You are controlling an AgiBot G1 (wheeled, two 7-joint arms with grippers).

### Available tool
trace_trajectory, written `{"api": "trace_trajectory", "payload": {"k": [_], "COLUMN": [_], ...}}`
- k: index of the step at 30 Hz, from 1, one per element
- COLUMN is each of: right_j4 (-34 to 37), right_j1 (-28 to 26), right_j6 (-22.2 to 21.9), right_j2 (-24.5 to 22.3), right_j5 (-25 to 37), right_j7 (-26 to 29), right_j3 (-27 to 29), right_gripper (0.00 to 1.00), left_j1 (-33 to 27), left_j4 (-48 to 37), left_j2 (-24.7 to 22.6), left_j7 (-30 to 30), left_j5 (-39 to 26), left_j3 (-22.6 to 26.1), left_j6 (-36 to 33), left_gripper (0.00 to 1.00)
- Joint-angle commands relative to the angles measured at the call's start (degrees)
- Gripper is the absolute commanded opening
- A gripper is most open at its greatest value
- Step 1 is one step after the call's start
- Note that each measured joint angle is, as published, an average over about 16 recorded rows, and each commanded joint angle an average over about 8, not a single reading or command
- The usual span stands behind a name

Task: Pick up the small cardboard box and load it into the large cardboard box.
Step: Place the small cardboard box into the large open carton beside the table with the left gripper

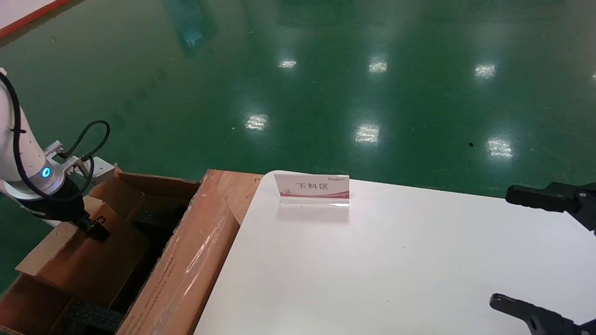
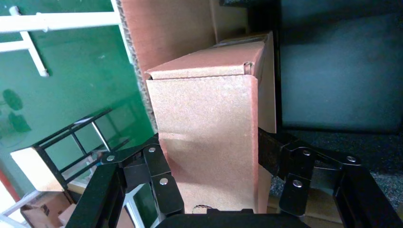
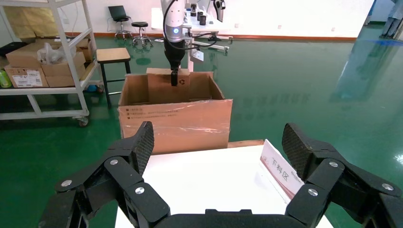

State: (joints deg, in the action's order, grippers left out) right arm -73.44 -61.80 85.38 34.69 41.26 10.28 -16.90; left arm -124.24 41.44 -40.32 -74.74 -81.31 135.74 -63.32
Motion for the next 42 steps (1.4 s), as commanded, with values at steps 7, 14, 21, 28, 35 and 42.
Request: {"api": "trace_trajectory", "payload": {"k": [7,14,21,28,35,42], "right_j4": [0.01,0.02,0.02,0.02,0.02,0.02], "right_j1": [0.0,0.01,0.01,0.01,0.01,0.01], "right_j6": [-0.02,-0.03,-0.03,-0.03,-0.03,-0.03], "right_j2": [-0.01,-0.01,-0.02,-0.02,-0.02,-0.01], "right_j5": [-0.02,-0.03,-0.03,-0.03,-0.03,-0.03], "right_j7": [-0.01,-0.02,-0.02,-0.02,-0.02,-0.01], "right_j3": [-0.04,-0.06,-0.06,-0.05,-0.03,-0.02], "right_gripper": [1.0,1.0,1.0,1.0,1.0,1.0], "left_j1": [3.67,4.23,3.88,3.67,3.55,3.41], "left_j4": [-5.04,-5.94,-5.39,-5.06,-4.86,-4.75], "left_j2": [-1.67,-1.86,-1.71,-1.62,-1.57,-1.59], "left_j7": [2.29,2.69,2.43,2.29,2.2,2.18], "left_j5": [2.46,3.29,2.9,2.57,2.43,2.39], "left_j3": [-0.69,-1.03,-0.84,-0.73,-0.67,-0.68], "left_j6": [-0.66,-0.83,-0.9,-0.92,-1.0,-0.89], "left_gripper": [0.55,1.0,1.0,1.0,1.0,1.0]}}
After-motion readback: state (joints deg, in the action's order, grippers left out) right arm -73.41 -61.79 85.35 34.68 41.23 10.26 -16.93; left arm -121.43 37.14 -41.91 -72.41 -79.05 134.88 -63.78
